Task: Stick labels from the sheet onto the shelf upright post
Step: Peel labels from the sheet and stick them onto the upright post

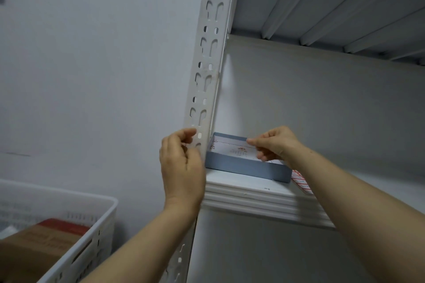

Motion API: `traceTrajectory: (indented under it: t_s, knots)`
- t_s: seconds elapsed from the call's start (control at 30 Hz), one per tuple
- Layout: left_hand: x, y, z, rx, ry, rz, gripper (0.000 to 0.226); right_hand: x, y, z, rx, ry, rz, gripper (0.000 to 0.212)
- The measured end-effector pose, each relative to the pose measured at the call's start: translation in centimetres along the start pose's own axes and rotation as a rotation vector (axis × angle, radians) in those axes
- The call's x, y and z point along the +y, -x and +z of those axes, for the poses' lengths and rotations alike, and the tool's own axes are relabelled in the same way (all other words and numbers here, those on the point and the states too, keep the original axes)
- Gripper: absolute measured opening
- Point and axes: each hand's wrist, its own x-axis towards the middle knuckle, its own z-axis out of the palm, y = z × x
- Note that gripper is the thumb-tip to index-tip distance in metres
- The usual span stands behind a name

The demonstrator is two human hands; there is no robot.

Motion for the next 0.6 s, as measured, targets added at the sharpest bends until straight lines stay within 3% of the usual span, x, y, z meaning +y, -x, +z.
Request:
traceTrajectory:
  t_s: [0.07, 0.13, 0.2, 0.23, 0.3, 0.33, 0.43, 0.6]
  knots:
    - [-0.3, -0.4, -0.5, 0.02, 0.028, -0.147, 0.03, -0.1, 0.2, 0.2, 0.072, 0.249, -0.076, 0.032]
    - [-0.7, -0.6, -0.9, 0.043, 0.026, -0.244, 0.033, -0.5, 0.8, 0.8, 0.001, 0.502, -0.142, 0.015]
    - [-1.0, -0.7, -1.7, 0.017, 0.004, -0.295, 0.044, -0.6, 1.4, 1.4, -0.063, 0.719, -0.217, 0.04]
    - [-1.3, -0.8, -2.1, -0.044, 0.029, -0.331, 0.049, -0.7, 1.9, 1.9, -0.006, 0.718, -0.297, 0.044]
    - [-1.9, -1.0, -2.9, -0.232, 0.127, -0.426, 0.047, -1.0, 3.2, 3.0, 0.208, 0.531, -0.481, 0.03]
    - [-2.2, -1.1, -3.3, -0.307, 0.134, -0.442, 0.048, -1.1, 4.1, 3.7, 0.264, 0.352, -0.487, 0.027]
    - [-2.4, -1.8, -4.3, -0.388, 0.138, -0.394, 0.037, -1.4, 7.4, 6.5, 0.066, -0.242, -0.298, 0.022]
    - [-1.9, -2.7, -4.9, -0.477, 0.021, -0.287, 0.031, -0.8, 9.0, 9.0, -0.146, -0.421, -0.155, 0.024]
